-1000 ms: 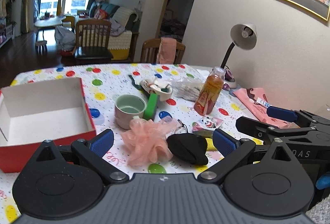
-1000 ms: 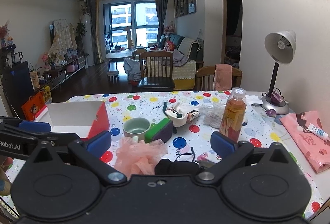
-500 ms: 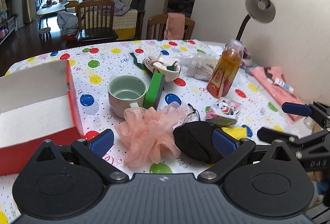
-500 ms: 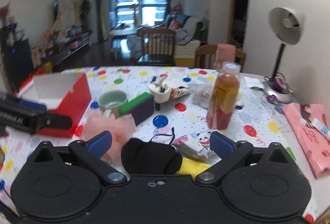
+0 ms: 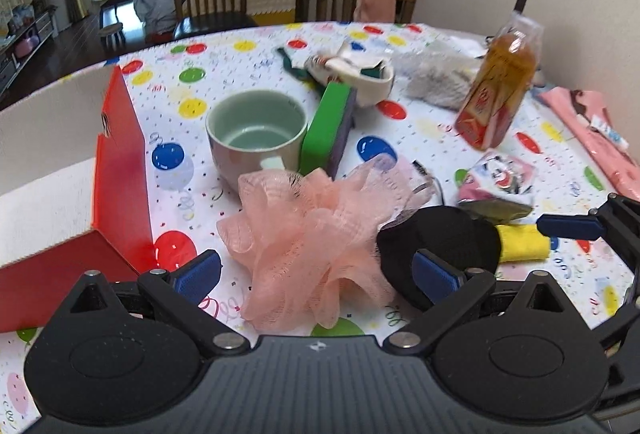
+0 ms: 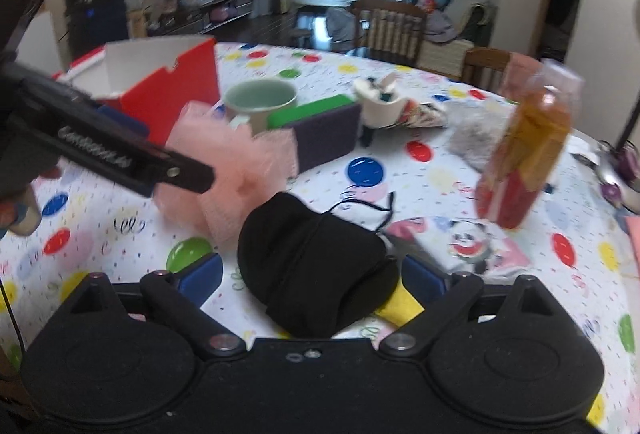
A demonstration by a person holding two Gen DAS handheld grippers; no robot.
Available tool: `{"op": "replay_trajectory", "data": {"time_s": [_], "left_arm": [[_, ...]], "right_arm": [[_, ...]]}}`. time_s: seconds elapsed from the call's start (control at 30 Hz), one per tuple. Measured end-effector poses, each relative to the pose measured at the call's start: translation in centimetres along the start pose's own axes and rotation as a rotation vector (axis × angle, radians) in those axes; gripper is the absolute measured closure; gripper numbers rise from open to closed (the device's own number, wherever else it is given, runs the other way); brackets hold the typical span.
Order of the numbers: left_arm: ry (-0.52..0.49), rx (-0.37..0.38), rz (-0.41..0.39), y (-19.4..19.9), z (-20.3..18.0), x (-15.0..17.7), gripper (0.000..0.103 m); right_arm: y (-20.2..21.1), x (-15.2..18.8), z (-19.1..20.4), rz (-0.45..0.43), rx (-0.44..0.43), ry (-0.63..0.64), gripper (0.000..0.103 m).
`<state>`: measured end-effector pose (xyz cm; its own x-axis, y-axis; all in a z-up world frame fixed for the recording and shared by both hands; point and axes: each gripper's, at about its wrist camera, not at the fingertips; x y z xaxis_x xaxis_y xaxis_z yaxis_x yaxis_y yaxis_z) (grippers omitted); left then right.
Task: Organize soft objects
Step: 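Close the left gripper on the pink bath puff while the right gripper grasps the black mask, then carry the pink puff and black mask into the white box with both grippers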
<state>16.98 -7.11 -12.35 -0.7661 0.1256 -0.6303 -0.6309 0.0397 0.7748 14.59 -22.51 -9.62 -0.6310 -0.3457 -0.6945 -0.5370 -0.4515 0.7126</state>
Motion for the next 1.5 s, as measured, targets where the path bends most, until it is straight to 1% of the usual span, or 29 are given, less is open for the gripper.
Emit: {"op": "replay_trajectory", "data": {"time_s": [0.13, 0.17, 0.4, 0.6, 0.7, 0.77, 0.8, 0.87, 0.9, 0.93, 0.97, 1.07, 1.13, 1.2, 1.27, 1.3, 1.4, 1.5], "left_arm": [[0.020, -0.004, 0.036, -1.6, 0.0, -0.2, 0.000], [0.025, -0.006, 0.042, -1.9, 0.0, -0.2, 0.000], [0.060, -0.026, 0.075, -3.9, -0.3, -0.7, 0.000], [0.097, -0.046, 0.109, -5.2, -0.2, -0.9, 0.001], [0.106, -0.055, 0.121, -5.5, -0.1, -0.8, 0.003], [0.112, -0.061, 0.122, -5.5, -0.1, -0.7, 0.010], [0.113, -0.061, 0.126, -5.6, -0.1, -0.8, 0.014], [0.111, -0.067, 0.137, -5.6, -0.2, -0.8, 0.022], [0.109, -0.072, 0.141, -5.5, -0.2, -0.8, 0.030], [0.111, -0.070, 0.143, -5.5, -0.2, -0.9, 0.036], [0.116, -0.065, 0.146, -5.5, -0.2, -0.9, 0.038], [0.126, -0.060, 0.149, -5.3, -0.2, -0.8, 0.047], [0.126, -0.060, 0.149, -5.1, -0.3, -0.8, 0.055], [0.127, -0.061, 0.147, -4.9, -0.3, -0.8, 0.060], [0.130, -0.060, 0.143, -4.5, -0.4, -0.8, 0.064], [0.130, -0.061, 0.141, -4.3, -0.4, -0.8, 0.066], [0.133, -0.064, 0.133, -3.8, -0.3, -0.8, 0.068], [0.131, -0.072, 0.120, -3.2, -0.2, -0.9, 0.070]], "right_arm": [[-2.2, 0.1, 0.2, 0.030, -0.012, 0.058, 0.009], [-2.7, 0.1, 0.3, 0.037, -0.015, 0.064, 0.011], [-5.1, 0.1, 0.6, 0.054, -0.029, 0.113, 0.014], [-6.6, 0.6, 1.0, 0.076, -0.023, 0.165, 0.025], [-6.8, 0.8, 1.1, 0.072, -0.017, 0.176, 0.030], [-6.8, 0.8, 1.0, 0.068, -0.017, 0.173, 0.036], [-6.8, 0.7, 0.9, 0.067, -0.021, 0.167, 0.037], [-6.7, 0.5, 0.6, 0.066, -0.034, 0.151, 0.042], [-6.5, 0.5, 0.6, 0.063, -0.035, 0.146, 0.043], [-6.4, 0.4, 0.6, 0.060, -0.038, 0.142, 0.048], [-6.2, 0.4, 0.5, 0.054, -0.048, 0.135, 0.055], [-5.7, 0.1, 0.4, 0.041, -0.063, 0.111, 0.064], [-5.3, 0.0, 0.3, 0.029, -0.064, 0.098, 0.068], [-4.8, -0.2, 0.1, 0.013, -0.068, 0.083, 0.072], [-4.3, -0.4, 0.0, 0.002, -0.071, 0.073, 0.078], [-4.0, -0.5, -0.1, -0.004, -0.074, 0.064, 0.078], [-3.2, -1.0, -0.5, -0.018, -0.084, 0.040, 0.081], [-2.3, -1.4, -0.8, -0.035, -0.090, 0.017, 0.086]]}}
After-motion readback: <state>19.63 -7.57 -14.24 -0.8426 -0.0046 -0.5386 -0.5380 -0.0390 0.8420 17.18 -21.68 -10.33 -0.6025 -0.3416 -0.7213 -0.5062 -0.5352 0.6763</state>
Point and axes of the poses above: each gripper's, at about its wrist camera, not at the fingertips, and y roughly against the way its jaws point, z to its left, x to its underside, and after that the axes turned 12 degrees about -y, right-handed
